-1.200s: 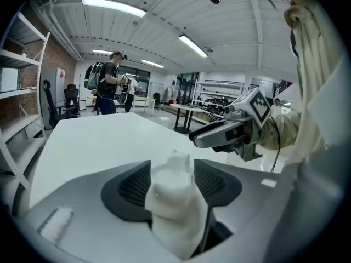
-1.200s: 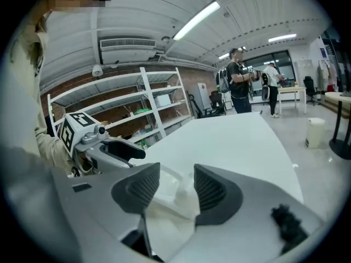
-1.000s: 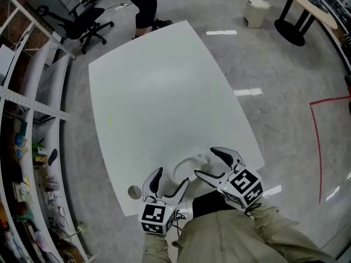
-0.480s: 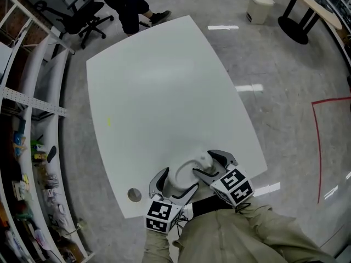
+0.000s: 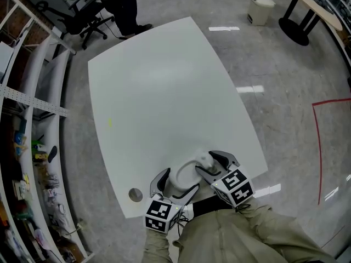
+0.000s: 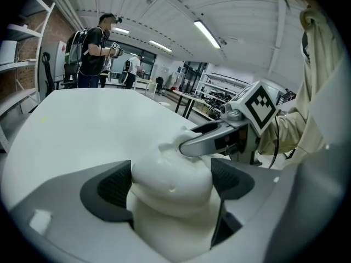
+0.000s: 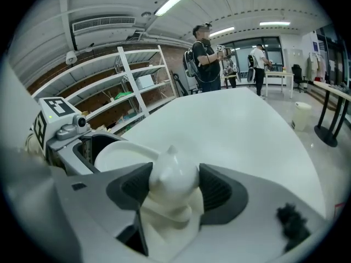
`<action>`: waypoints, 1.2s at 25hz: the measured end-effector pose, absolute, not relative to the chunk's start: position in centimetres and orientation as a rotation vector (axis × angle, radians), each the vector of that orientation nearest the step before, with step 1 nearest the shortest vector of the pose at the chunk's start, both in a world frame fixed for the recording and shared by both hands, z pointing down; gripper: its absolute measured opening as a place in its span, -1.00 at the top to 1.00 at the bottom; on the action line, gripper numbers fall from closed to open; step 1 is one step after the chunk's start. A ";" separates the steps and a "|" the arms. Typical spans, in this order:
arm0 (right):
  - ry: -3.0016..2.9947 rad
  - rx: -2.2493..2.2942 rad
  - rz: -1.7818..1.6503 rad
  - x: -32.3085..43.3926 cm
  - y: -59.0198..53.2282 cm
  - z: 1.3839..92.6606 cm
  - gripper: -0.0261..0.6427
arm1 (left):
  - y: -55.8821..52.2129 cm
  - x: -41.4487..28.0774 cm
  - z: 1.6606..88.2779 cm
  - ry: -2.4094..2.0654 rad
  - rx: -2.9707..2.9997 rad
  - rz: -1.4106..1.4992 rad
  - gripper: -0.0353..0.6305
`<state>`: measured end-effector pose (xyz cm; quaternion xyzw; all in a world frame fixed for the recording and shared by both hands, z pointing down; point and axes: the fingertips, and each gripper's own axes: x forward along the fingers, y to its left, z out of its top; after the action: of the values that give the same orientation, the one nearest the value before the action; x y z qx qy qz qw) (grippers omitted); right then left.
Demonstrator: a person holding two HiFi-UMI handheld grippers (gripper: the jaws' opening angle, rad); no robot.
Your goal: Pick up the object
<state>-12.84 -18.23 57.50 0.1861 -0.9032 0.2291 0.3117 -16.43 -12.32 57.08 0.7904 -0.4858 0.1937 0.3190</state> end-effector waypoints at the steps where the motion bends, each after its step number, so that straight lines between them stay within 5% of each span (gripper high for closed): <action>1: -2.391 0.494 0.603 -12.9 -18.3 57.2 0.09 | -12.4 -16.5 56.8 -1.283 2.078 0.495 -0.46; 12: -2.534 0.564 0.488 -14.0 -19.4 51.0 0.09 | -12.6 -18.3 51.1 -1.414 2.203 0.370 -0.46; 16: -2.598 0.669 0.412 -13.0 -20.6 47.5 0.09 | -11.4 -19.4 47.4 -1.492 2.275 0.295 -0.30; 21: -2.680 0.732 0.312 -12.3 -20.3 43.5 0.09 | -9.9 -18.6 43.3 -1.541 2.355 0.221 0.20; 28: -2.764 0.801 0.246 -10.8 -18.3 40.0 0.10 | -7.4 -17.1 39.9 -1.594 2.459 0.214 0.37; 29: -2.773 0.816 0.238 -10.5 -18.1 39.5 0.10 | -7.0 -17.0 39.3 -1.616 2.469 0.209 0.46; 30: -2.782 0.830 0.228 -10.2 -18.0 38.9 0.10 | -6.6 -17.1 38.7 -1.642 2.478 0.197 0.78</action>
<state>-10.16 -18.01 38.94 0.2833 -0.9490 0.0777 0.1142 -17.05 -6.60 38.68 0.8290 -0.5493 0.0660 0.0811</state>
